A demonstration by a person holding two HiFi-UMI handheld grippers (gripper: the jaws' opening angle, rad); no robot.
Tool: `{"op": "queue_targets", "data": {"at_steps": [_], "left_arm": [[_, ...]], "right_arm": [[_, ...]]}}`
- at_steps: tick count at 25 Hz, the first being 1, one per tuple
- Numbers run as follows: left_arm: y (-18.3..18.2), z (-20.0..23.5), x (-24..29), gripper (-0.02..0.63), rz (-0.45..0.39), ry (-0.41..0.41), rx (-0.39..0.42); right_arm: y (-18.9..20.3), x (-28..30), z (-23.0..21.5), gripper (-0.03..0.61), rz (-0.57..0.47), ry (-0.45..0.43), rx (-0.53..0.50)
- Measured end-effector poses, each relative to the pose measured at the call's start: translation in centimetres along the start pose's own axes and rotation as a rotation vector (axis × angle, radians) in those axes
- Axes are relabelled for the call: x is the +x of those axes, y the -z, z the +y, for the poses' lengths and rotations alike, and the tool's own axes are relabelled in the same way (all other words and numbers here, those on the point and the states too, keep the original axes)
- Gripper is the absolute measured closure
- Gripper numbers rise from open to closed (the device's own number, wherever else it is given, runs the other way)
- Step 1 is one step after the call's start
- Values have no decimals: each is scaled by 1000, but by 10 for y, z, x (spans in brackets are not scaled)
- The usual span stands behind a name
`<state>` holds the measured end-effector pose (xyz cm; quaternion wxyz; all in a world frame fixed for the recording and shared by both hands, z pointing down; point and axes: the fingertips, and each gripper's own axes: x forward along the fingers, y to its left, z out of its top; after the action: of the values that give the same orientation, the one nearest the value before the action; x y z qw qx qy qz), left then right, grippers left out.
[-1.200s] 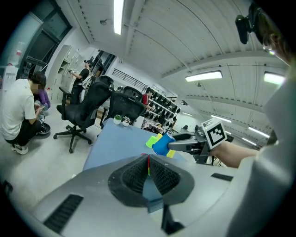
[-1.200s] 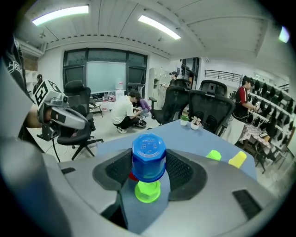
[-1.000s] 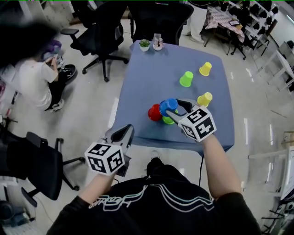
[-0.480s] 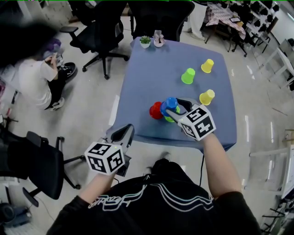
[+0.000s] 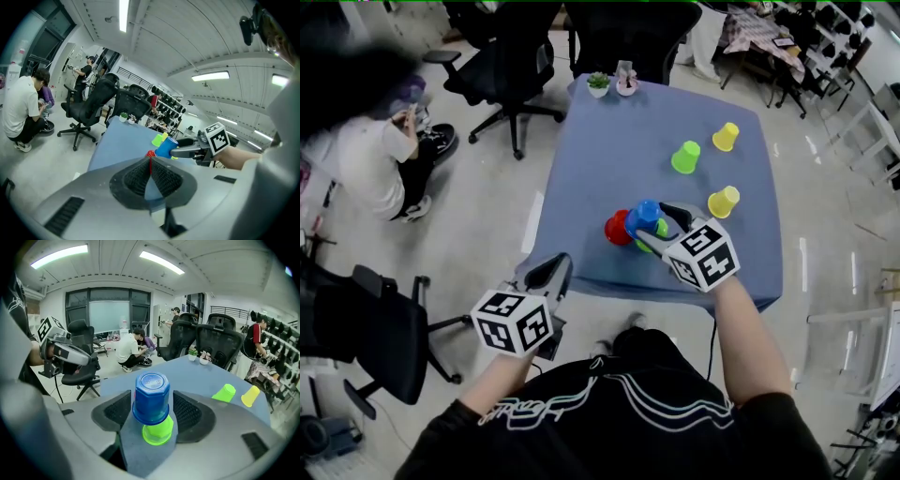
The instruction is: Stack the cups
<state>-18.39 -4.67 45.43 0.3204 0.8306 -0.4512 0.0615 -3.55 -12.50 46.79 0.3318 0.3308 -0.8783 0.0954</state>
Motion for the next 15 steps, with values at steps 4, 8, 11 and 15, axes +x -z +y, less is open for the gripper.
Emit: {"op": "queue_targets", "data": {"at_steps": [4,8,11,15], "left_arm": [[-1,-5,5,586,4,4,5],[-2,-16,14,586,11,20,20],[-1,-28,22,584,17,31,23],[0,-50,36,586,26,50,36]], "right_arm": [[2,-10,0,282,-30,-9,5],[4,-30,-8,279,-80,8,30],[7,-49,-19,279,-118,44,30],[23,-71,-37,279,-132,88,50]]}}
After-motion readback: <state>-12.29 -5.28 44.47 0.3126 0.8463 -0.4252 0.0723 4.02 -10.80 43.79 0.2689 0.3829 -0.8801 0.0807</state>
